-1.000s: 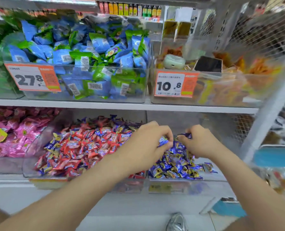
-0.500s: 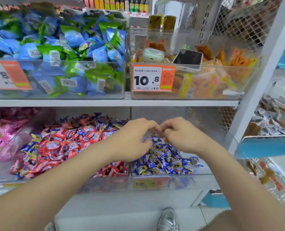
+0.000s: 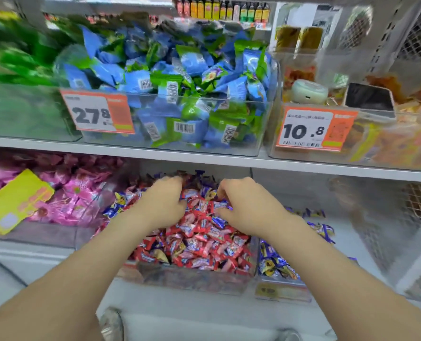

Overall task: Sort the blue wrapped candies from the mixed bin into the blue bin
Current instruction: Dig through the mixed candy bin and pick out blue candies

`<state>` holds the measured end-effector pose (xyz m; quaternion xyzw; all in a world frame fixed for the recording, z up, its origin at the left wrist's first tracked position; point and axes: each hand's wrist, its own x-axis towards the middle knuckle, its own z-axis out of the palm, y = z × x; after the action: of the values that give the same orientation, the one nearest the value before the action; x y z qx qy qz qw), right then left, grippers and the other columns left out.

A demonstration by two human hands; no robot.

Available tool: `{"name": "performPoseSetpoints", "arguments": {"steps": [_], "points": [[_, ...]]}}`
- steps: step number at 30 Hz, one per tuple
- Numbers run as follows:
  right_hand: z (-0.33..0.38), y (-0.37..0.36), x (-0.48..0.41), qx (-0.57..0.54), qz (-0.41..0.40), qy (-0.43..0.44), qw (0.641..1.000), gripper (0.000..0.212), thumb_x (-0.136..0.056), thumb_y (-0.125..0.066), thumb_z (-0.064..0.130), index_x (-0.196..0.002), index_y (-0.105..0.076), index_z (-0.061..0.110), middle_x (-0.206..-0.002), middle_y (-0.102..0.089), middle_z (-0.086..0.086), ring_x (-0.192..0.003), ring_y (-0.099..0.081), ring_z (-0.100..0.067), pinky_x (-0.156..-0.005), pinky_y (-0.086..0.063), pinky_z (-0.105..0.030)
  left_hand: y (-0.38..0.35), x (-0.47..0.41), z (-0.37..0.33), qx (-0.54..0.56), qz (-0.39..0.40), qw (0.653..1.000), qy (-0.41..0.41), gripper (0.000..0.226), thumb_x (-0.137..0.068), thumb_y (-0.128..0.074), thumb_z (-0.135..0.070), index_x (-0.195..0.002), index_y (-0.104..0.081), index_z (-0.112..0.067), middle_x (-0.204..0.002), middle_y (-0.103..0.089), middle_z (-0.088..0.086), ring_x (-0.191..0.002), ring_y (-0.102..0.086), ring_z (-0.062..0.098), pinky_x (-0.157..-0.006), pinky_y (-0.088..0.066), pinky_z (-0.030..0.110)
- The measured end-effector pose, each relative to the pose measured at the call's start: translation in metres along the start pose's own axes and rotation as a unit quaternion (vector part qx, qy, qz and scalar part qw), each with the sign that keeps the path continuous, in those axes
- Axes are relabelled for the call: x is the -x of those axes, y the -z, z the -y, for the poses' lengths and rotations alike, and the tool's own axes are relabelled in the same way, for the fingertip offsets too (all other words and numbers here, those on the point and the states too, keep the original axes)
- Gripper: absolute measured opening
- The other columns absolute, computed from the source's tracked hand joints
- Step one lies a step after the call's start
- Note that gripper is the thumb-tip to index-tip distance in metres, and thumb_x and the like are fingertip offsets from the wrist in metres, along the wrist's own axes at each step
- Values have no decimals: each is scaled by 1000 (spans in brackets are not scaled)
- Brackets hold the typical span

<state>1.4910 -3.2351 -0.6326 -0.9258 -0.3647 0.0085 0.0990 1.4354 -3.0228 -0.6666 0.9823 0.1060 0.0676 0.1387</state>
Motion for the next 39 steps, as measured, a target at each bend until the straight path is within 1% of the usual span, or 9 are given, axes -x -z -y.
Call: {"name": "performPoseSetpoints", "arguments": {"steps": [4,9,14,19,25,27,31,35,39], "points": [[-4,-1,-8,-8,92,20,996,69,-86,-78,59,-140,-59,22,-131,-64,-8,-123,-57,-31,-97,-53,-44,-5,-6,5,9,28,999,-13,46,-95,-71,-35,-135,-61,-14,-129,-67,11,-123,-60,36,-102,-51,50],[-10,3,-8,-29,6,18,999,29,-92,-77,46,-111,-71,25,-107,-68,1,-108,-59,-21,-85,-52,-41,5,-9,9,66,17,998,-14,48,-81,-88,-33,-124,-69,-25,-104,-68,-4,-93,-64,19,-89,-57,40],[-13,13,2,-108,5,-18,994,13,-100,-71,37,-98,-65,25,-91,-72,5,-82,-65,-11,-71,-52,-34,7,-1,7,60,11,997,-44,38,-94,-56,-12,-132,-56,-11,-88,-61,5,-77,-60,25,-64,-45,38],[-12,22,16,-212,43,-35,976,17,-109,-56,19,-114,-72,17,-68,-76,-6,-56,-73,-16,-62,-62,-31,15,7,11,30,-38,998,-42,56,-88,-24,-39,-115,-69,-21,-108,-67,12,-104,-61,35,-91,-52,50],[-12,17,7,-126,-26,-65,990,57,-93,-43,-5,-142,-64,15,-120,-72,-6,-113,-65,-23,-89,-55,-27,5,-3,-12,85,-110,990,-23,42,-106,-47,-33,-70,-53,-12,-62,-55,7,-63,-56,29,-58,-37,41],[-16,13,3,-88,-47,-74,992,55,-87,-46,-5,-136,-67,7,-119,-73,-12,-113,-66,-30,-97,-57,-41,-5,-13,-21,79,-64,994,-37,17,-102,-47,-15,-91,-60,-11,-76,-60,9,-71,-62,35,-60,-44,44],[-21,1,-7,-58,-84,-80,992,31,-92,-50,7,-115,-70,2,-108,-74,-19,-102,-68,-38,-88,-59,-49,-20,-27,-27,10,31,994,-109,80,-85,-54,11,-155,-42,-26,-141,-45,11,-112,-61,36,-93,-55,49],[-20,-13,-19,65,-46,-46,996,38,-101,-53,17,-138,-58,11,-121,-67,-17,-120,-57,-40,-97,-52,-47,-18,-29,-25,-30,35,994,-95,33,-95,-70,-10,-126,-62,-20,-118,-54,8,-101,-65,33,-87,-57,46],[-21,-18,-32,101,18,-33,994,33,-103,-56,27,-135,-60,19,-117,-70,-14,-122,-54,-38,-99,-47,-46,-6,-18,-15,26,-15,993,-118,12,-105,-55,-22,-100,-48,-14,-88,-54,5,-82,-55,28,-70,-44,41]]}}
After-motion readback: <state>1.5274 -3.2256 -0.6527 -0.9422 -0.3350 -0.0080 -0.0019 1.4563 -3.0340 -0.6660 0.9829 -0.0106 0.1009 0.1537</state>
